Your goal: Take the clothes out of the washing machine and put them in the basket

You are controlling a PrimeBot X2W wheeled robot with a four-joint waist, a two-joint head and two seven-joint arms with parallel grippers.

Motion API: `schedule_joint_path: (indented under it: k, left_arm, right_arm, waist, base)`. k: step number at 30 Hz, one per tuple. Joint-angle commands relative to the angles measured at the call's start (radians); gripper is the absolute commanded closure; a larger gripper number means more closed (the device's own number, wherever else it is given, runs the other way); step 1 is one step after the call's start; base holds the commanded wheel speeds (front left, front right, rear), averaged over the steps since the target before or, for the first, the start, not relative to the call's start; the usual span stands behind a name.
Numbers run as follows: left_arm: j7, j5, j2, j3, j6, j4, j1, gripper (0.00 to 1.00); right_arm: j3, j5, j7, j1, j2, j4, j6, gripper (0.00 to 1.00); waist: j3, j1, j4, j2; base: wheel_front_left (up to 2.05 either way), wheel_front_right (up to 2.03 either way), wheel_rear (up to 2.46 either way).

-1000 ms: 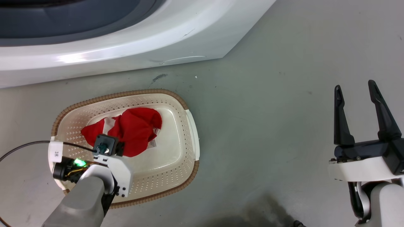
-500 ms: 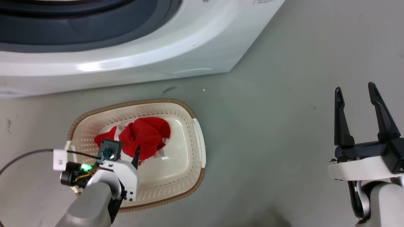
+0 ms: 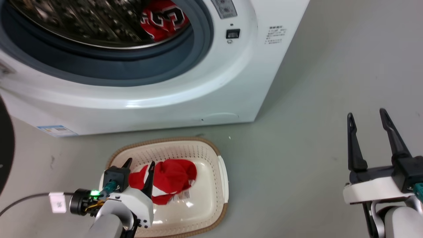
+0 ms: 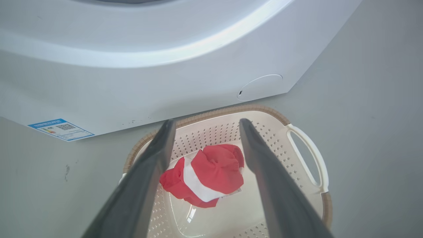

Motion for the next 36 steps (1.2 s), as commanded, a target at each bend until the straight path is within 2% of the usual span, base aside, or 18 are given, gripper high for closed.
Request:
schedule_joint_path:
  k: [1, 6, 7, 12, 16, 21, 26, 29, 36]
  left_arm:
    - [-0.003, 0.008, -0.013, 0.039, 0.002, -0.038, 0.037, 0.0]
    - [-0.003, 0.054, -0.033, 0.133, -0.003, -0.154, 0.116, 0.0]
    - [-0.003, 0.08, -0.047, 0.178, -0.006, -0.213, 0.153, 0.0]
    - [-0.003, 0.15, -0.085, 0.266, -0.016, -0.346, 0.223, 0.0]
    - [-0.003, 0.177, -0.108, 0.305, -0.034, -0.408, 0.245, 0.0]
    - [-0.003, 0.216, -0.121, 0.335, -0.076, -0.461, 0.225, 0.0]
    - [-0.003, 0.236, -0.088, 0.321, -0.112, -0.43, 0.136, 0.0]
    - [0.019, 0.237, -0.049, 0.308, -0.127, -0.382, 0.045, 0.0]
    - [0.16, 0.179, 0.08, 0.285, -0.143, -0.328, -0.203, 0.0]
  right_arm:
    - [-0.004, -0.005, -0.002, 0.021, 0.002, 0.008, -0.001, 0.0]
    - [-0.008, 0.0, -0.002, 0.043, 0.002, 0.016, -0.001, 0.0]
    - [-0.006, 0.006, -0.002, 0.056, 0.002, 0.019, -0.001, 0.0]
    - [0.0, 0.013, -0.002, 0.073, 0.002, 0.026, -0.001, 0.0]
    - [0.004, 0.025, -0.002, 0.073, 0.001, 0.026, -0.001, 0.0]
    - [0.009, 0.039, -0.002, 0.065, 0.002, 0.02, -0.001, 0.0]
    - [0.015, 0.055, -0.002, 0.042, 0.002, 0.014, -0.001, 0.0]
    - [0.019, 0.065, -0.002, 0.028, 0.002, 0.009, -0.001, 0.0]
    - [0.028, 0.097, -0.002, -0.014, 0.002, -0.002, -0.001, 0.0]
  waist:
    - [-0.065, 0.0001, 0.03, 0.0]
    - [-0.108, 0.0001, 0.04, 0.0]
    - [-0.122, 0.0001, 0.043, 0.0]
    - [-0.149, 0.0001, 0.044, 0.0]
    - [-0.154, 0.0001, 0.037, 0.0]
    - [-0.135, 0.0001, 0.02, 0.0]
    - [-0.07, 0.0001, -0.004, 0.0]
    - [-0.017, 0.0001, -0.027, 0.0]
    - [0.124, 0.0001, -0.1, 0.0]
  base:
    - [0.0, 0.0, 0.0]
    - [0.0, 0.0, 0.0]
    - [0.0, 0.0, 0.0]
    - [0.0, 0.0, 0.0]
    - [0.0, 0.0, 0.0]
    - [0.0, 0.0, 0.0]
    - [0.0, 0.0, 0.0]
    - [0.0, 0.0, 0.0]
    - [0.0, 0.0, 0.0]
